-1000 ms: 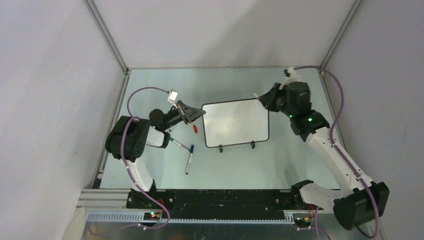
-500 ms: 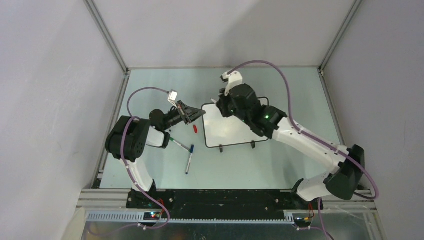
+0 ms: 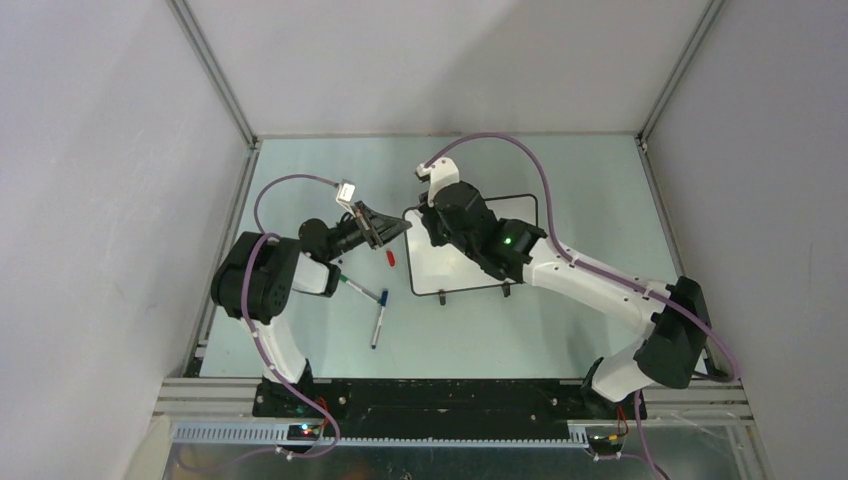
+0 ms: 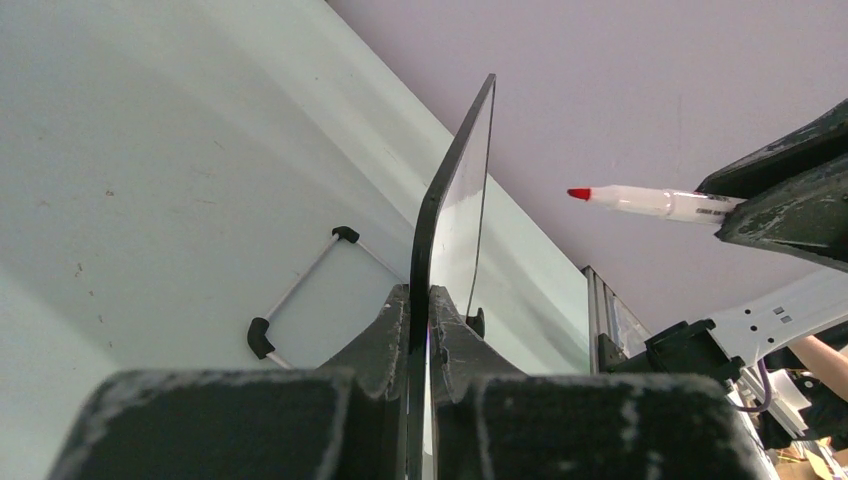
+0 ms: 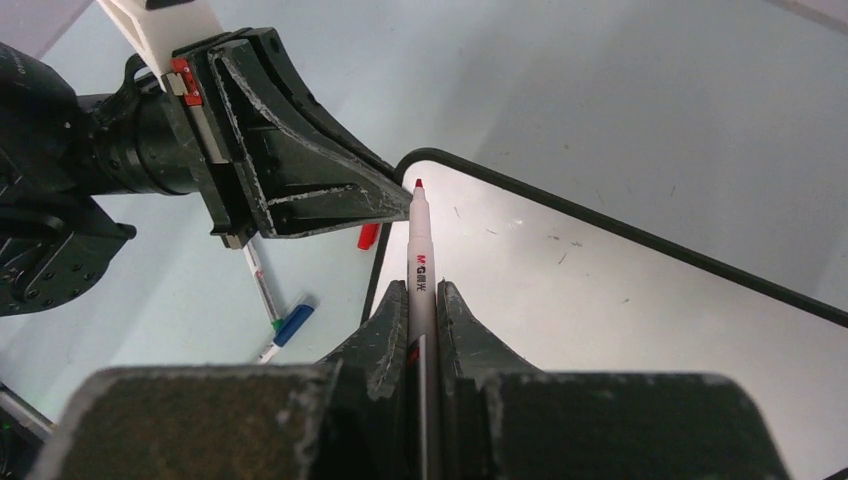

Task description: Write a sentence on the whiteboard

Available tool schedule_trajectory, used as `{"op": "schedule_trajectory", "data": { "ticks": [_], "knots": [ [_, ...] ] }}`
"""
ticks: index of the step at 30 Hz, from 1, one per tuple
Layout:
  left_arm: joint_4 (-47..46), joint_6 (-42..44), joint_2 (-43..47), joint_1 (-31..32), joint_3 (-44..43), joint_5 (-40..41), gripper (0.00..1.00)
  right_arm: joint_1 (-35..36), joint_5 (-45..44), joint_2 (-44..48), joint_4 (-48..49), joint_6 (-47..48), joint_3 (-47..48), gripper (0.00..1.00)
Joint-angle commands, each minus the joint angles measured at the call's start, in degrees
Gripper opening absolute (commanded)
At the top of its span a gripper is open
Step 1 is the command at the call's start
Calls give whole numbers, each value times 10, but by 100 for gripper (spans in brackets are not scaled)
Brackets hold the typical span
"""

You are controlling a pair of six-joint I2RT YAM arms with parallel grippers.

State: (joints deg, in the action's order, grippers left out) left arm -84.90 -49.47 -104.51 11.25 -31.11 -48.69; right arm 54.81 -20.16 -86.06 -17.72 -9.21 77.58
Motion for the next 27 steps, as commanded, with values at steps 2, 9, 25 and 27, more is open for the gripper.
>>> {"op": "schedule_trajectory", "data": {
  "ticks": [2, 9, 25, 27],
  "knots": [
    [-28, 19, 11, 5, -4, 8, 0, 2, -9, -20, 32, 14, 1, 0],
    [-28, 19, 12, 5, -4, 6, 0, 2, -14, -31, 27, 12, 0, 0],
    [-28, 20, 12, 5, -4, 7, 0, 4, -38, -52, 25, 6, 1, 0],
    [-28, 20, 12, 5, -4, 7, 0, 4, -38, -54, 29, 7, 0, 0]
  ]
}}
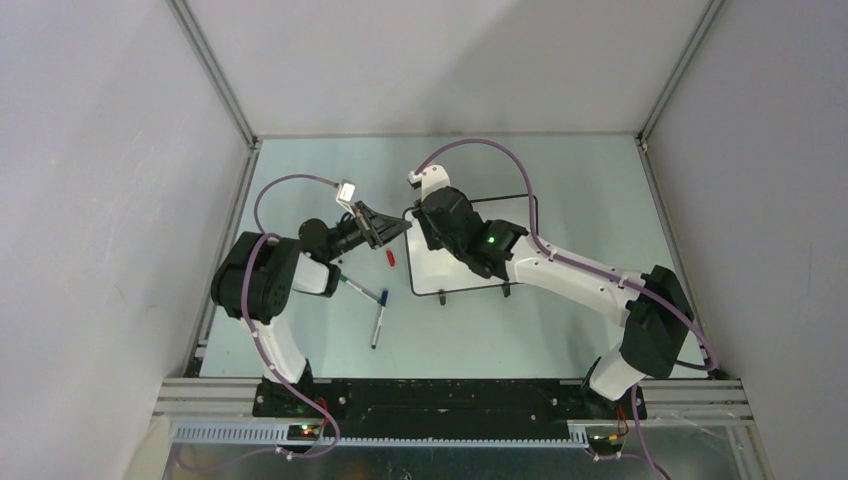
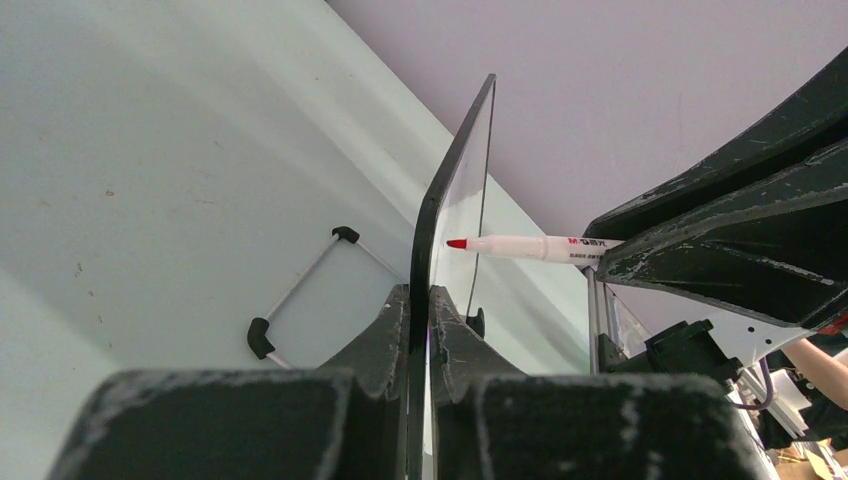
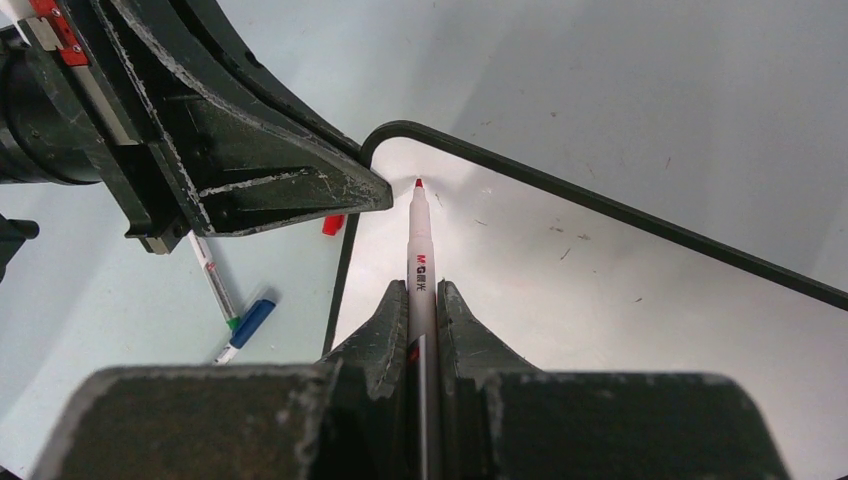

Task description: Write a sentence on the whiteboard

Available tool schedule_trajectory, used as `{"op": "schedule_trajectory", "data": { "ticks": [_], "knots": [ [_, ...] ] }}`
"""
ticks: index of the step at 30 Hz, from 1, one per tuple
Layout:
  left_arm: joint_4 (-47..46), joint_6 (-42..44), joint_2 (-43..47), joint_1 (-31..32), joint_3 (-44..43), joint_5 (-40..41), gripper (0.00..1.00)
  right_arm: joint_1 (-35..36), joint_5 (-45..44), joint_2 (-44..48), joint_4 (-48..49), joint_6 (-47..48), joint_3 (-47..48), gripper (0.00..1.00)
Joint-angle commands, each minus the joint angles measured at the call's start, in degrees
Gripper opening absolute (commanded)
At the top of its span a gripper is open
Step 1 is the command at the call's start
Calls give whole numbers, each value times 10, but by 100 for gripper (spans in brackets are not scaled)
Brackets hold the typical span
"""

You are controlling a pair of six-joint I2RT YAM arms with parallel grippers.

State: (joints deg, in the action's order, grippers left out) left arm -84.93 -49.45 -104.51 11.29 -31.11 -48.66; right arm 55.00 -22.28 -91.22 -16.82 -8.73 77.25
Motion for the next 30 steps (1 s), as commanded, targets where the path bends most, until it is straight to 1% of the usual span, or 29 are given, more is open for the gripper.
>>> {"op": "schedule_trajectory", "data": {
  "ticks": [1, 16, 30],
  "knots": [
    [-28, 19, 11, 4, -4, 7, 0, 2, -16, -3, 20, 3, 4, 0],
    [-28, 20, 11, 5, -4, 5, 0, -3, -19, -14, 30, 1, 4, 0],
    [-28, 18, 11, 5, -6, 5, 0, -5, -24, -13, -1, -14, 4, 0]
  ]
}}
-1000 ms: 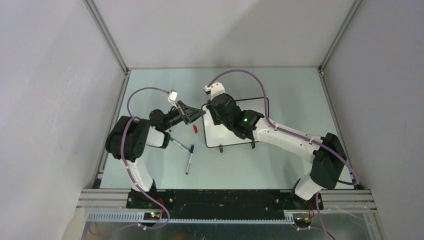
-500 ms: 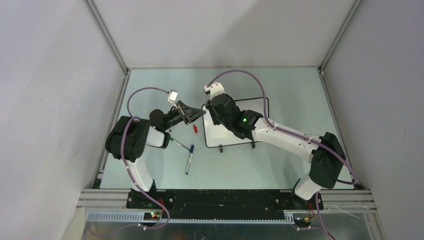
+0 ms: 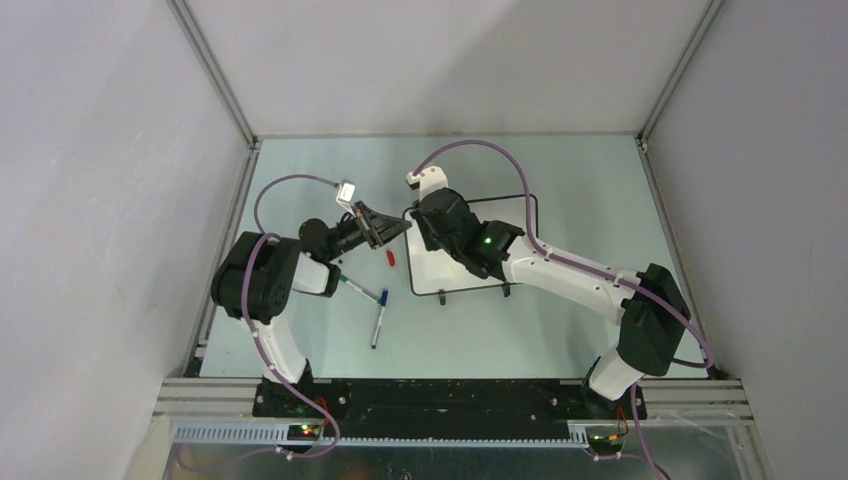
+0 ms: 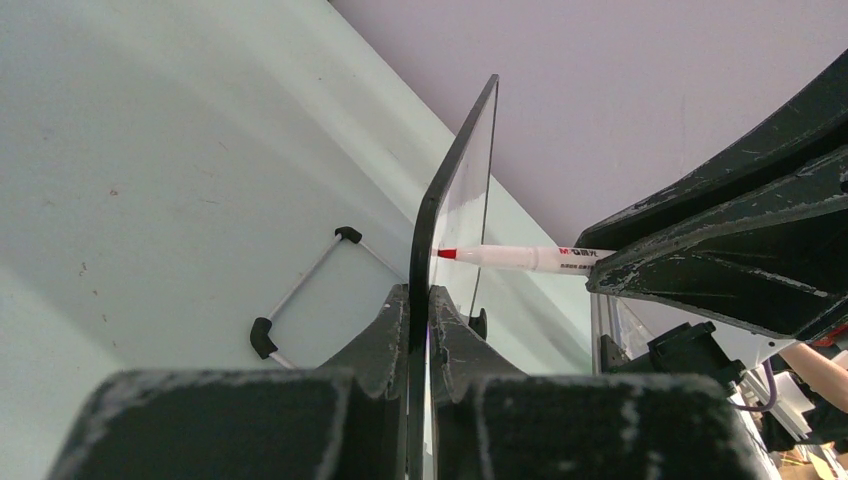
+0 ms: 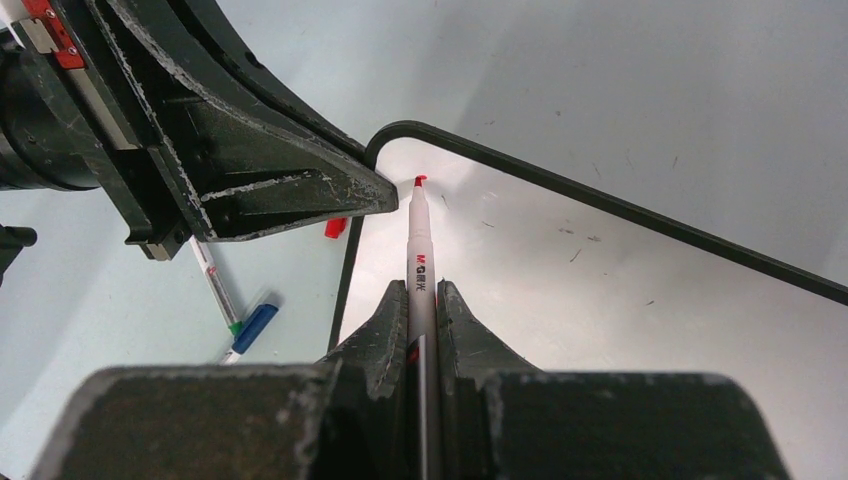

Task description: Write a sentence on the whiteboard

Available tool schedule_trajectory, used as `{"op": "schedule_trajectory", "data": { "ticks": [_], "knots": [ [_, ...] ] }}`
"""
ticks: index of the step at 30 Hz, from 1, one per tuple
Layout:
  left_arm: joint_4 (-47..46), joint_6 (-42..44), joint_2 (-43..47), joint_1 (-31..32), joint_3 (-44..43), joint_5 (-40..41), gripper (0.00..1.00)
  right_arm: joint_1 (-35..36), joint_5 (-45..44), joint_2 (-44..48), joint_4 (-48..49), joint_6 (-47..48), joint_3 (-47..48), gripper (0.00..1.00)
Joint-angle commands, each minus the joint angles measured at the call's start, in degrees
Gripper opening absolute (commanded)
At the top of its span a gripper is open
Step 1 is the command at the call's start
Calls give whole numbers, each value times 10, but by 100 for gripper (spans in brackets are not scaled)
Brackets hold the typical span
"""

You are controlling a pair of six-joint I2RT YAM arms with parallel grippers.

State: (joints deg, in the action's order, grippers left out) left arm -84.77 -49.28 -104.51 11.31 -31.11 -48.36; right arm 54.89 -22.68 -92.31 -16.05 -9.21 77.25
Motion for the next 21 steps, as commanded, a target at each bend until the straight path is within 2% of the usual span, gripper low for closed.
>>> {"op": "schedule_trajectory", "data": {
  "ticks": [1, 21],
  "knots": [
    [-29, 16, 11, 5, -6, 2, 0, -4, -20, -1, -11, -10, 3, 0],
    [-29, 16, 10, 4, -6, 2, 0, -1, 1, 32, -9, -20, -50, 0]
  ]
}}
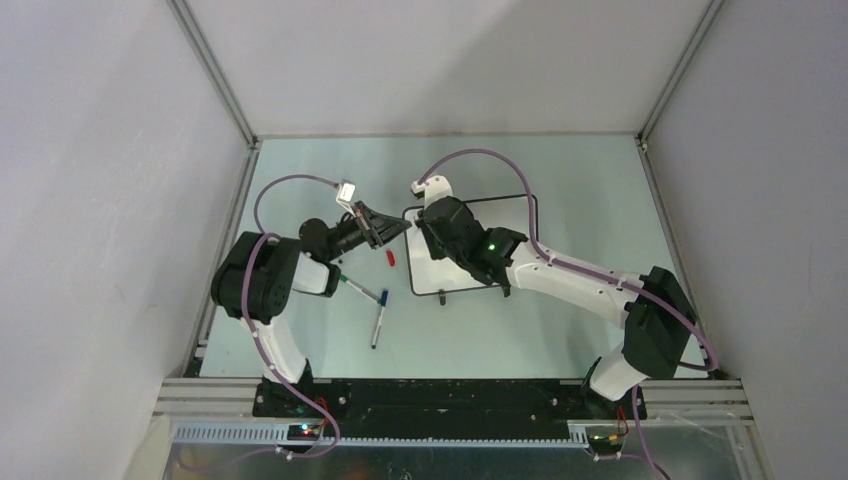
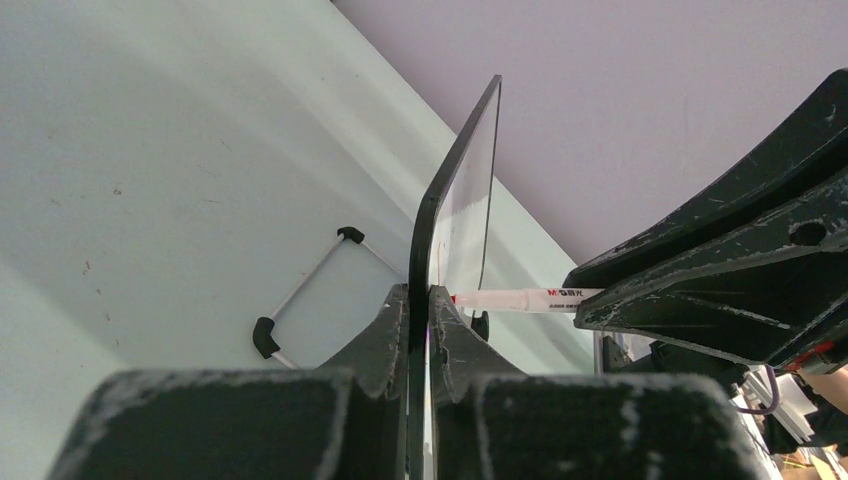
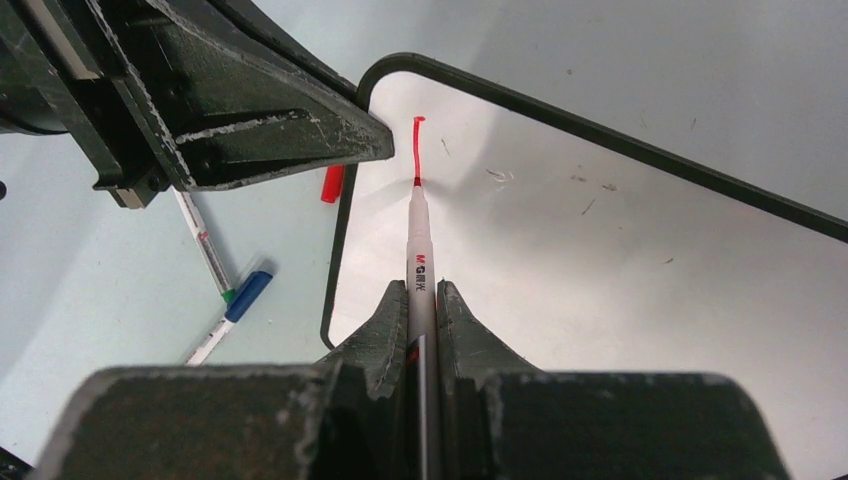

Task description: Write a sentence on the whiteboard

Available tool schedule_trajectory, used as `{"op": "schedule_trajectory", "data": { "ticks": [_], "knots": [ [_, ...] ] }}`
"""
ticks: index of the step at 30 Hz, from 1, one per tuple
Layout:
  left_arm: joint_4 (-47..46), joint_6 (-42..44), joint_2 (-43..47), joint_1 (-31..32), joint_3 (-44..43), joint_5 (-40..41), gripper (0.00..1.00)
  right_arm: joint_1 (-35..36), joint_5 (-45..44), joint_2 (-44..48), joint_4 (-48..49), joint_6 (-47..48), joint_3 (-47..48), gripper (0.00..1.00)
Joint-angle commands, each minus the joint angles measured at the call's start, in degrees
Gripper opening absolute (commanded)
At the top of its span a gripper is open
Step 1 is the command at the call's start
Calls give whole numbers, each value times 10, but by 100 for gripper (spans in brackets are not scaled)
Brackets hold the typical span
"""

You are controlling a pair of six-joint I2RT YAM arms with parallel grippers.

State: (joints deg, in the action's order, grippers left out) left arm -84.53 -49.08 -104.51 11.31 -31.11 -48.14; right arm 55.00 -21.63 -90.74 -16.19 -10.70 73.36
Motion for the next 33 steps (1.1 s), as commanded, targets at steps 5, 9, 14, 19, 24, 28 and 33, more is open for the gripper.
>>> {"op": "schedule_trajectory", "data": {
  "ticks": [5, 9, 14, 19, 24, 28, 33],
  "knots": [
    [-32, 14, 9, 4, -6, 1, 0, -1, -5, 23, -10, -4, -18, 0],
    [-32, 14, 9, 4, -6, 0, 0, -2, 3, 29, -2, -2, -18, 0],
    [-32, 13, 9, 4, -6, 0, 0, -4, 27, 48, 18, -2, -18, 0],
    [-32, 13, 9, 4, -7, 0, 0, -9, 46, 60, 27, 4, -18, 0],
    [-32, 13, 9, 4, -7, 0, 0, -16, 50, 60, 33, 10, -18, 0],
    [-32, 13, 8, 4, -7, -1, 0, -26, 64, 53, 30, 10, -12, 0],
    [-32, 13, 8, 4, -8, -1, 0, -29, 68, 40, 29, 11, -7, 0]
  ]
}}
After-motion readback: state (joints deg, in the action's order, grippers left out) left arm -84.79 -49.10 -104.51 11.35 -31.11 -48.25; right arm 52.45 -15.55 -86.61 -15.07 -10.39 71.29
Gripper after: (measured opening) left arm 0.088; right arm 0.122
